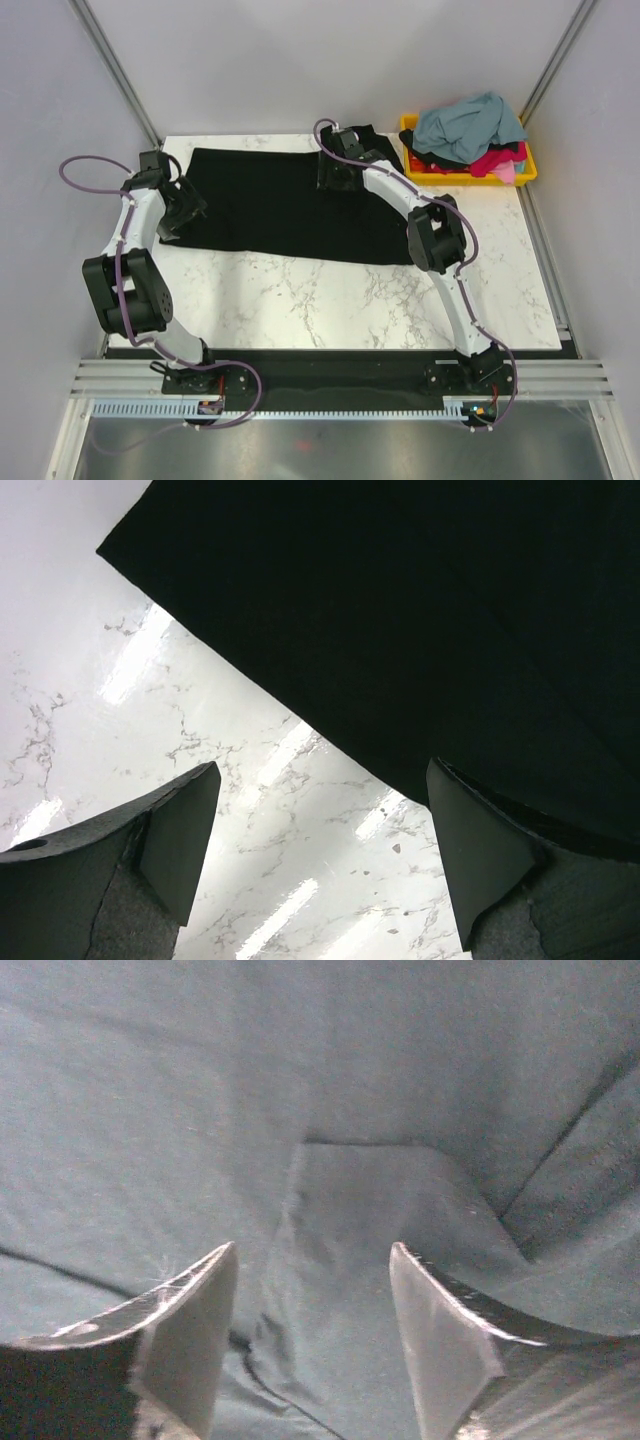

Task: Fold and stack the t-shirts

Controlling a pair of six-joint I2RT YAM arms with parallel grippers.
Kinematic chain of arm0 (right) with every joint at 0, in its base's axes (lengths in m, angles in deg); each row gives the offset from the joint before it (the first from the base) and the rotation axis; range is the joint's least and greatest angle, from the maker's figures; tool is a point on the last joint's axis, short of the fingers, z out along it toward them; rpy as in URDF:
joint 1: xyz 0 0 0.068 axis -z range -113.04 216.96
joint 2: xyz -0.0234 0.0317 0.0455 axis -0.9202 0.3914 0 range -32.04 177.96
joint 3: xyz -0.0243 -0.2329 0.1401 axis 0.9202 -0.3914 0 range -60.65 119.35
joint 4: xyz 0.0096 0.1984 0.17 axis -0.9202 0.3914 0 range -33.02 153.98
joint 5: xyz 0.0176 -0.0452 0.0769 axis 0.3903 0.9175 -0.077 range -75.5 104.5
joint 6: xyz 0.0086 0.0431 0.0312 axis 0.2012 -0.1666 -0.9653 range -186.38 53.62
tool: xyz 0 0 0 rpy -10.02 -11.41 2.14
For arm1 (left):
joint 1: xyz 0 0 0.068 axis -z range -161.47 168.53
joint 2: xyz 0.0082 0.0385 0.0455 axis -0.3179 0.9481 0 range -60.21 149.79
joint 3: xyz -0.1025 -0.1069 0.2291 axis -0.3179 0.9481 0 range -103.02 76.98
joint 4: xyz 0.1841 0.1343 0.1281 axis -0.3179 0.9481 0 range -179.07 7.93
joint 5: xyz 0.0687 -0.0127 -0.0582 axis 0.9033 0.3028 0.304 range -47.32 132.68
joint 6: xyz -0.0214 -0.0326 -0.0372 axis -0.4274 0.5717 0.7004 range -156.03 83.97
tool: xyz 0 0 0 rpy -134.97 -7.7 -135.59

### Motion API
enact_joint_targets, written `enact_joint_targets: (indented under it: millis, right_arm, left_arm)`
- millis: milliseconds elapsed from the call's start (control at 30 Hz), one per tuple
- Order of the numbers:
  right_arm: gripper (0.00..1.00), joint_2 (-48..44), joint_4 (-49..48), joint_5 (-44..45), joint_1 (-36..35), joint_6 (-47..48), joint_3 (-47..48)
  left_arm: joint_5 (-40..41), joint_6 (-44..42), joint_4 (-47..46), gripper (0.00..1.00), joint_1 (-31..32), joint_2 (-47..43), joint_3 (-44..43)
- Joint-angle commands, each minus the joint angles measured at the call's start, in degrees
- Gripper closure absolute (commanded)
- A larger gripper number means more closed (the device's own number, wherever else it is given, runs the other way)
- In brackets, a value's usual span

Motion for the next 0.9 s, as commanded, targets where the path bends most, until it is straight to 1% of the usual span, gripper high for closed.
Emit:
enact_joint_targets:
  millis: [0, 33, 67, 100, 133, 167, 200, 233, 267, 300, 333, 367, 433, 467, 533, 567, 633, 733, 867]
  right_arm:
    - [0.26, -1.13, -1.82, 1.84, 0.64, 0.32, -0.55]
    - [0.26, -4.01, -2.17, 3.58, 0.82, 0.5, -1.69]
    - [0.25, -6.04, -3.39, 4.64, 0.91, 0.93, -5.35]
    - [0.22, -8.32, -4.19, 5.7, 1.43, 1.11, -7.74]
    - [0.21, -13.47, -4.98, 8.58, 1.7, 1.29, -10.29]
    - [0.19, -16.31, -6.29, 9.65, 2.05, 1.46, -16.14]
    - [0.16, -19.38, -7.18, 10.88, 2.66, 1.46, -19.42]
    - [0.13, -25.94, -8.05, 11.77, 3.19, 1.2, -22.93]
    - [0.12, -29.4, -10.15, 12.04, 3.63, 0.59, -30.62]
    - [0.09, -32.65, -11.3, 11.69, 4.51, -0.72, -34.53]
    - [0.04, -38.95, -12.1, 11.86, 4.69, -1.34, -38.31]
    - [0.03, -41.71, -13.06, 11.08, 4.78, -2.13, -45.22]
    - [0.03, -48.64, -13.42, 9.41, 4.78, -4.93, -51.85]
    - [0.03, -50.42, -13.86, 8.36, 4.87, -6.08, -58.24]
    - [0.03, -55.07, -14.47, 5.89, 5.13, -9.59, -64.51]
    - [0.04, -56.4, -16.22, 5.02, 5.83, -10.39, -70.46]
    - [0.04, -59.21, -19.73, 1.59, 6.97, -12.06, -77.77]
    - [0.04, -58.97, -22.03, -0.7, 9.17, -11.63, -82.1]
    - [0.06, -56.6, -26.33, -3.08, 11.98, -11.19, -84.75]
  left_arm:
    - [0.43, -2.1, -1.29, 0.08, -0.01, -2.26, 0.51]
    - [1.39, -2.19, -1.29, 0.08, -0.01, -2.44, 0.6]
    - [2.09, -2.19, -1.2, 0.08, -0.01, -2.7, 0.77]
    - [2.88, -1.93, -1.2, 0.07, -0.01, -3.57, 0.95]
    - [3.59, -1.58, -1.38, 0.06, -0.35, -3.93, 1.04]
    - [3.85, -1.4, -1.46, 0.05, -0.79, -4.37, 0.95]
    - [2.9, -0.7, -1.47, 0.05, -1.58, -4.63, 1.04]
    - [-1.46, -0.35, -1.81, 0.05, -4.11, -4.9, 1.13]
    - [-4.11, 0.09, -2.95, 0.05, -5.7, -4.99, 2.08]
    - [-7.1, 0.62, -3.66, 0.06, -7.46, -4.9, 2.79]
    - [-9.39, 1.49, -4.18, 0.07, -10.43, -4.81, 3.67]
    - [-11.76, 1.76, -5.58, 0.08, -11.6, -4.73, 5.33]
    - [-12.92, 2.99, -6.56, 0.08, -14.31, -4.64, 6.92]
    - [-13.54, 3.52, -7.08, 0.08, -15.2, -4.2, 8.41]
    - [-16.51, 5.45, -8.75, 0.09, -18.18, -2.97, 9.65]
    - [-17.32, 6.07, -9.37, 0.1, -19.07, -1.23, 10.26]
    - [-17.07, 7.04, -10.07, 0.1, -19.87, 0.28, 10.36]
    - [-15.75, 8.62, -11.39, 0.1, -19.87, 1.86, 10.71]
    - [-13.64, 10.29, -12.45, 0.14, -19.78, 4.5, 9.22]
